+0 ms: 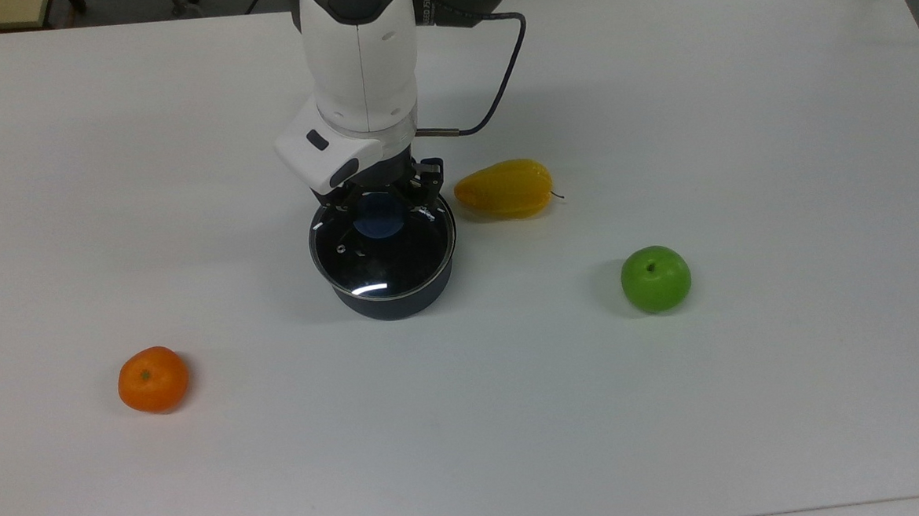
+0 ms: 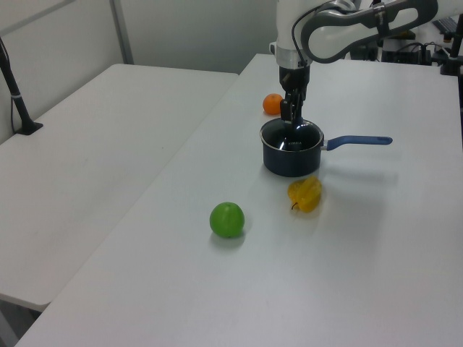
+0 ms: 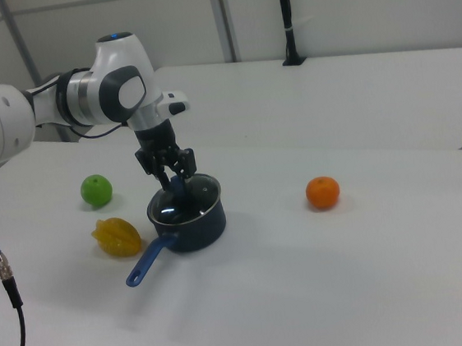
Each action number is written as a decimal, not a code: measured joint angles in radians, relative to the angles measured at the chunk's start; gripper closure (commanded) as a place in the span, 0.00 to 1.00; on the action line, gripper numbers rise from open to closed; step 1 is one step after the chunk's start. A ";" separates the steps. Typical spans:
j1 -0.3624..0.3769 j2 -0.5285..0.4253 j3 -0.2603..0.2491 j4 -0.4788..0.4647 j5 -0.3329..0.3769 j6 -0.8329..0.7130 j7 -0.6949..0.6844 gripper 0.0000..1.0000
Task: Close lid
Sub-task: 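Lower the lid onto the saucepan rim and open the gripper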
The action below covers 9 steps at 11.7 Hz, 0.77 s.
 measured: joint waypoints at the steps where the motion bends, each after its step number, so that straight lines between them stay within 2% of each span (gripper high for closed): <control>1: 0.000 -0.002 0.000 0.000 0.000 -0.008 -0.001 0.65; 9: 0.000 -0.016 0.000 -0.006 0.000 -0.060 -0.009 0.64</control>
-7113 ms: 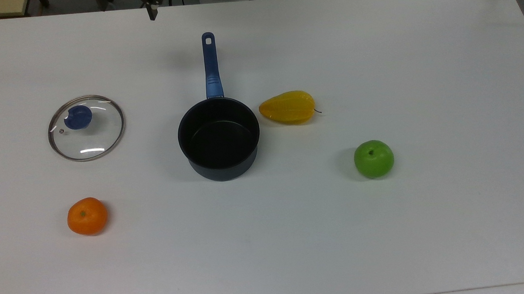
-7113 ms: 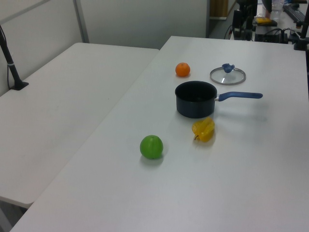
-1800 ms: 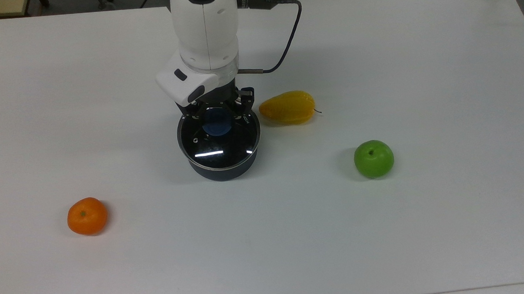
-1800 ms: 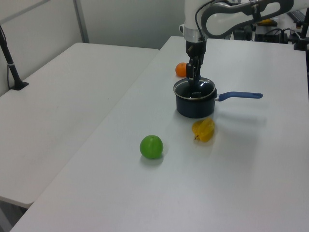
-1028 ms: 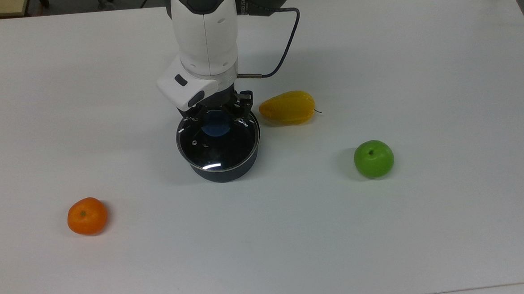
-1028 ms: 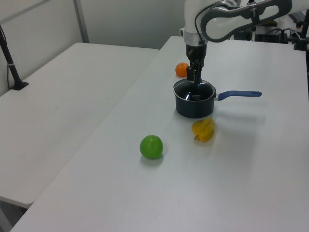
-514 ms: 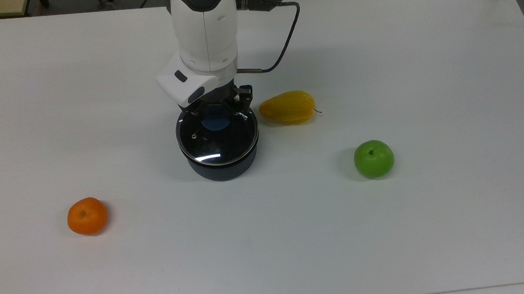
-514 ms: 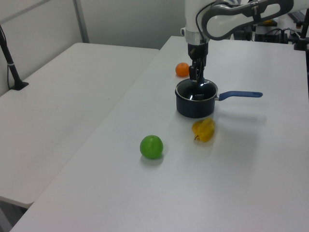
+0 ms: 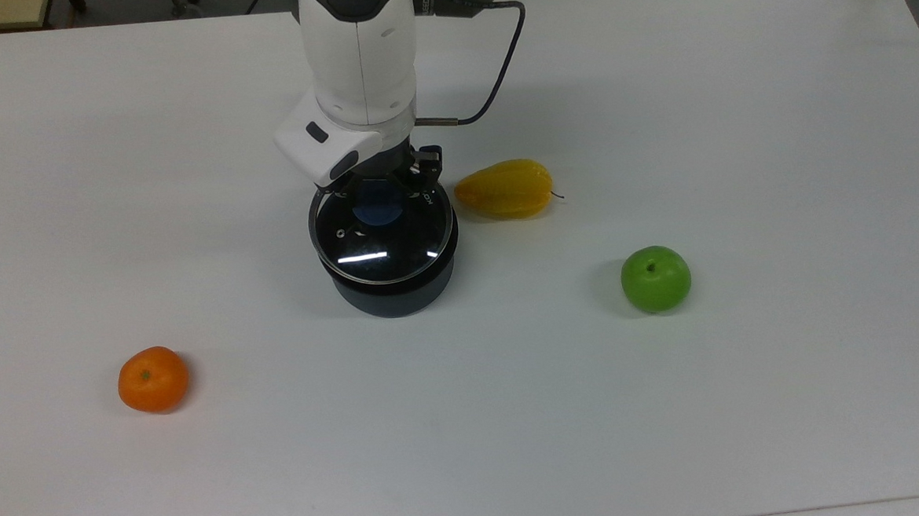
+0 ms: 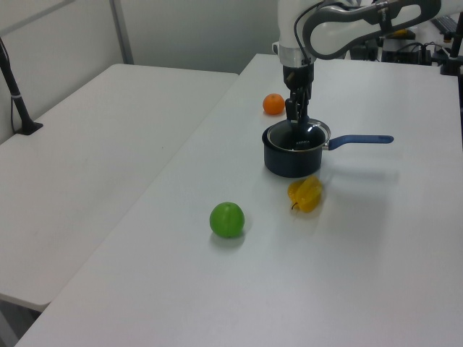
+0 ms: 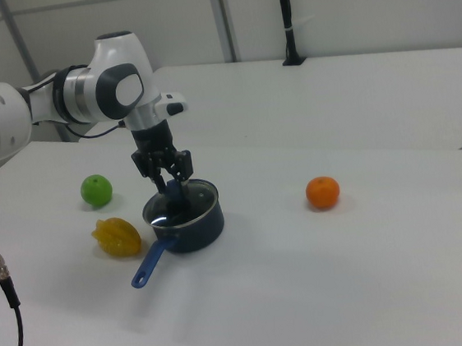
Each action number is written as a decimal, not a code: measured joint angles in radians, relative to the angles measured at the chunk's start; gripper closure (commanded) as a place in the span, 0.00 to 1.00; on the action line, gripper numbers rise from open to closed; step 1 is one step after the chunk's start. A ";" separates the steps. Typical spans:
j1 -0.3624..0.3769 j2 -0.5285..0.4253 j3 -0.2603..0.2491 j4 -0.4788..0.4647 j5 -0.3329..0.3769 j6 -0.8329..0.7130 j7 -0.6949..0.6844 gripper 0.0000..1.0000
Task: Close lid
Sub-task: 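Lower the lid onto the saucepan rim and open the gripper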
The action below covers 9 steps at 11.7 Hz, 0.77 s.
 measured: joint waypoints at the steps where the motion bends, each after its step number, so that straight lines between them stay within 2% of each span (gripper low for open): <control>1: 0.000 0.000 0.000 0.000 0.001 0.000 0.000 0.64; 9: 0.000 0.009 0.000 -0.001 0.014 0.049 0.000 0.64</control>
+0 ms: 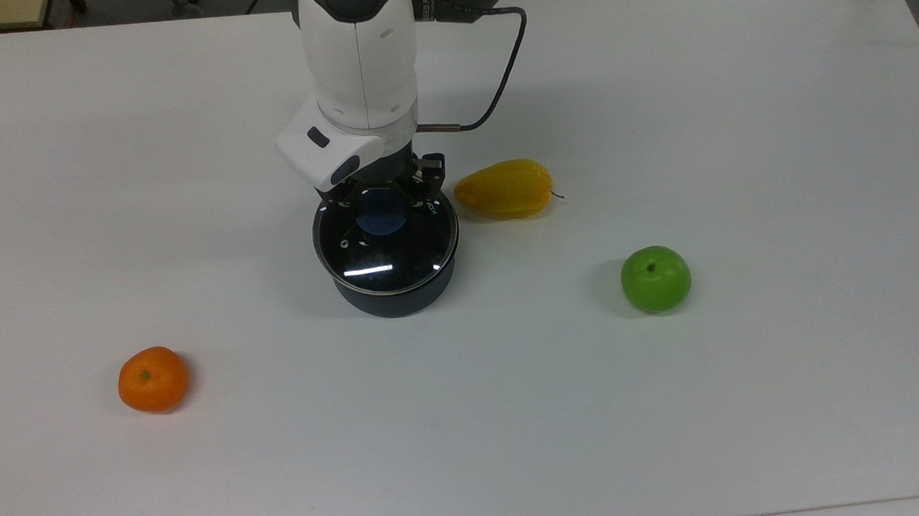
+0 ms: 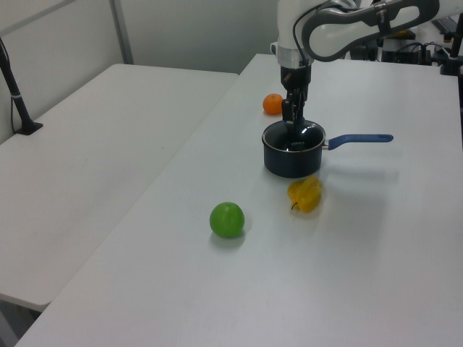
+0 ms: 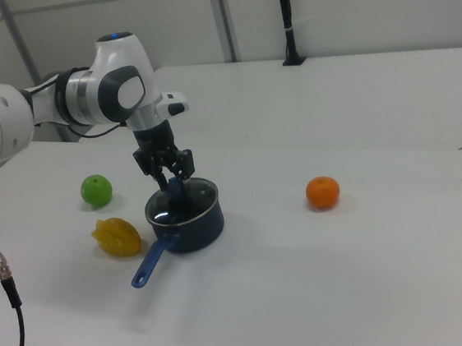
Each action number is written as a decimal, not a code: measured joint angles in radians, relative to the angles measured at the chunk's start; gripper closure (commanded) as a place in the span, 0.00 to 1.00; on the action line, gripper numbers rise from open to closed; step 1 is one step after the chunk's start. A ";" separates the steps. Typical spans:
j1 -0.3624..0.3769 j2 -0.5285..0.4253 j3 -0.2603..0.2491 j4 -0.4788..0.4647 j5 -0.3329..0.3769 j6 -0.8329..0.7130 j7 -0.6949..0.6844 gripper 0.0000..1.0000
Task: Close lid
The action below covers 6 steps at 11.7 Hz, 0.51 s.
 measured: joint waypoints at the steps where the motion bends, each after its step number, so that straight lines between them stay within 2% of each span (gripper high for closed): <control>1: 0.000 0.002 0.000 0.000 0.000 0.002 0.000 0.60; 2: 0.000 0.002 0.000 0.000 0.000 0.003 0.000 0.18; 3: 0.000 0.002 0.000 0.000 0.000 0.003 0.000 0.00; 6: 0.000 0.002 0.000 0.000 0.000 0.003 0.000 0.00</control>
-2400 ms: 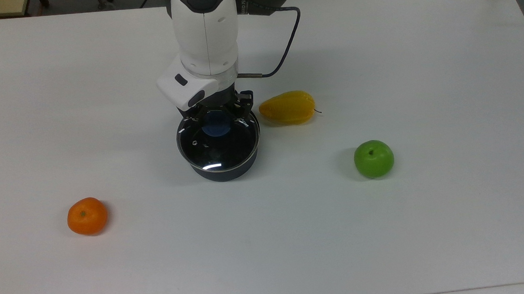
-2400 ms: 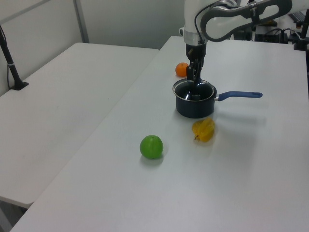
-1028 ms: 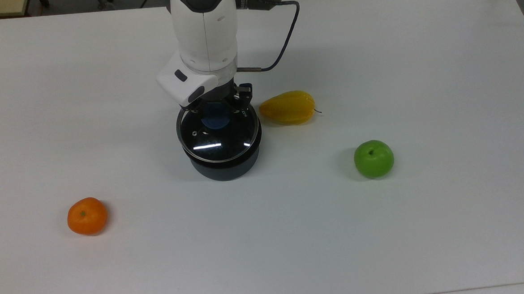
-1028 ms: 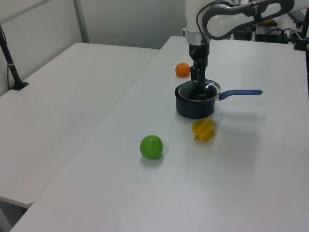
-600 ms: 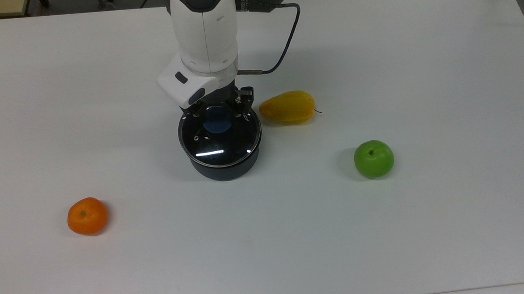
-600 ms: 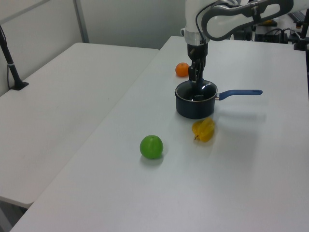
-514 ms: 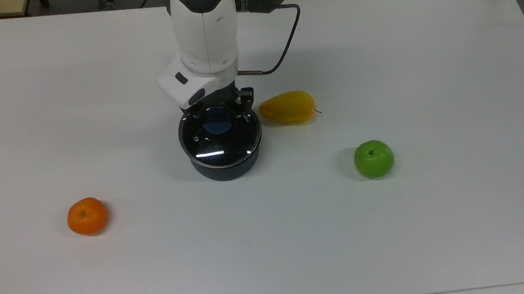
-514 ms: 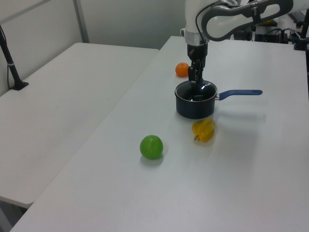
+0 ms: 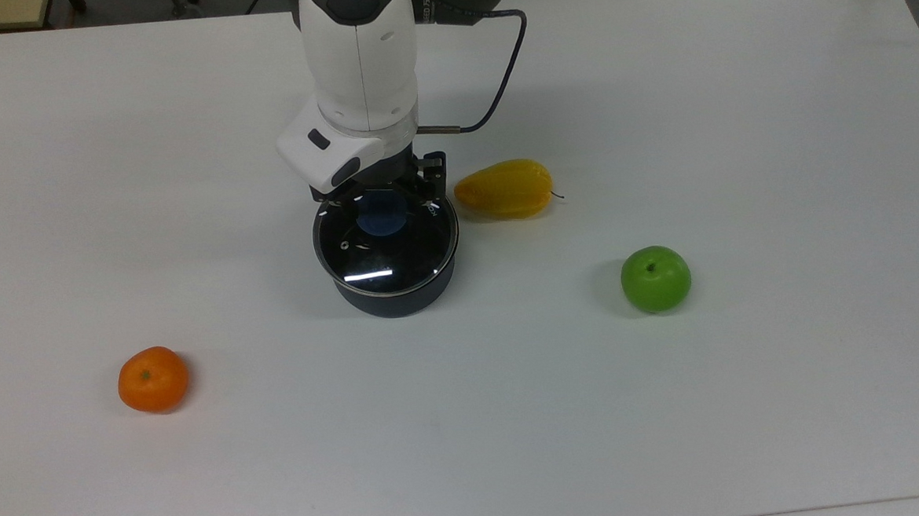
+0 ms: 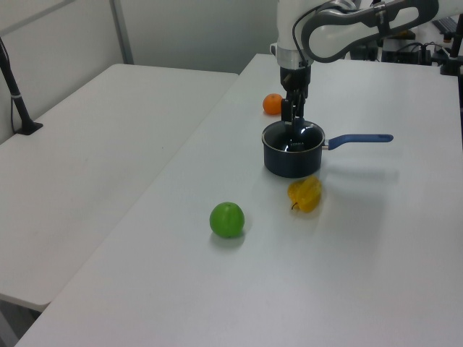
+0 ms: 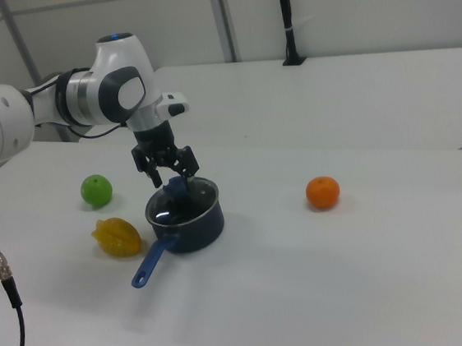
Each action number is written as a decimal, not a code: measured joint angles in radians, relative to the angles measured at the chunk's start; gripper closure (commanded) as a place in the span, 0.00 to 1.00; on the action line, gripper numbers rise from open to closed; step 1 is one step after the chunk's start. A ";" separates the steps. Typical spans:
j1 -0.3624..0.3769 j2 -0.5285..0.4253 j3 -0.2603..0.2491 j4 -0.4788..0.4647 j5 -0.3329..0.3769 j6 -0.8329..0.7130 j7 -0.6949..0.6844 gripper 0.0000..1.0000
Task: Close lid
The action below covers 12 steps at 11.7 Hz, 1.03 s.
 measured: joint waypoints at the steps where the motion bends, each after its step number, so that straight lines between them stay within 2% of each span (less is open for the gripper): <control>1: 0.000 -0.001 0.000 0.001 0.000 0.000 0.000 0.00; 4: -0.001 -0.032 -0.001 0.006 0.000 -0.004 0.008 0.00; 7: -0.002 -0.113 -0.006 -0.004 0.000 -0.101 0.054 0.00; 12: -0.012 -0.330 -0.012 -0.186 0.000 -0.116 0.059 0.00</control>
